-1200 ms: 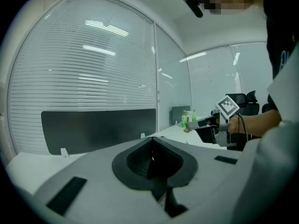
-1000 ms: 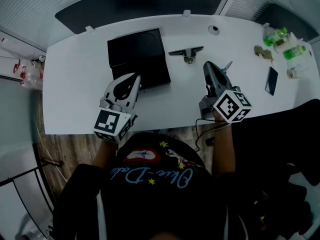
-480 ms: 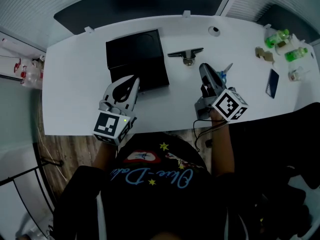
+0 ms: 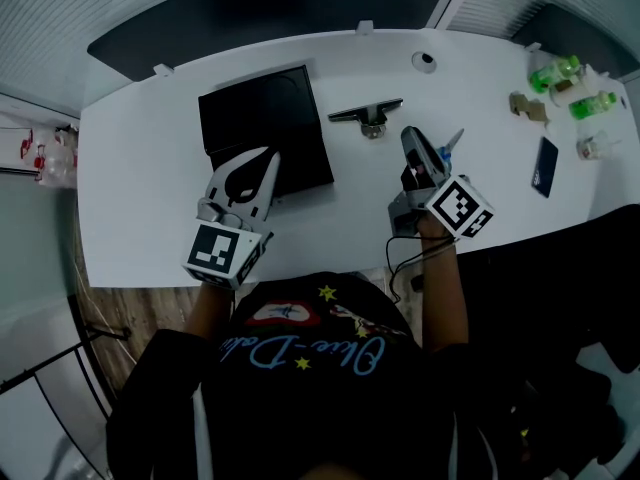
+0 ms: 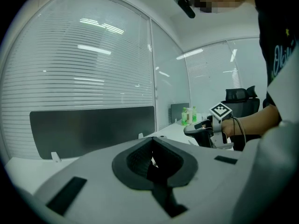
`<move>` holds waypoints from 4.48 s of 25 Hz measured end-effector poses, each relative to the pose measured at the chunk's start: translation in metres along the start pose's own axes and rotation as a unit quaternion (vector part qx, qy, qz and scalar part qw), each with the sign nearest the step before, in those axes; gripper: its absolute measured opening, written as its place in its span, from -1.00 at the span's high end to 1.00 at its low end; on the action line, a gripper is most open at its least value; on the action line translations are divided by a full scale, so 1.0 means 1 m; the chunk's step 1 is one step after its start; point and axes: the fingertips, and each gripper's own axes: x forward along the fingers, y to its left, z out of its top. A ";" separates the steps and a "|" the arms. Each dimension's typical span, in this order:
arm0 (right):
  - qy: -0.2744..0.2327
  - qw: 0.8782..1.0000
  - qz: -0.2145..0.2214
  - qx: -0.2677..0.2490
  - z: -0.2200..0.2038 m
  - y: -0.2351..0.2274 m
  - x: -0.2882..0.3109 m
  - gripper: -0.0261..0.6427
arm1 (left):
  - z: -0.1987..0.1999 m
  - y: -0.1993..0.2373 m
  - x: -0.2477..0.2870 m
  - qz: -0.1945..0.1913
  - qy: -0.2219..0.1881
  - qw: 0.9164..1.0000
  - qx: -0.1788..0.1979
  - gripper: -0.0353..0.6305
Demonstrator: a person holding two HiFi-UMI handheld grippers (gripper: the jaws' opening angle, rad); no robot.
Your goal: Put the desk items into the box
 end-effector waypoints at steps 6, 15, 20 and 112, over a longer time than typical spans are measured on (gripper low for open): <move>0.009 0.999 -0.020 0.037 -0.013 -0.015 0.015 0.66 | -0.006 0.011 0.003 0.004 0.005 1.000 -0.008 0.87; 0.035 0.996 -0.049 0.071 -0.034 -0.037 0.033 0.61 | -0.019 0.026 0.006 0.007 0.016 1.000 -0.019 0.87; 0.043 0.990 -0.064 0.115 -0.046 -0.050 0.040 0.57 | -0.020 0.033 0.009 0.009 0.013 1.000 -0.019 0.87; -0.042 0.990 0.032 0.129 0.017 0.035 0.006 0.88 | -0.009 0.026 -0.037 0.055 0.001 0.998 0.007 0.87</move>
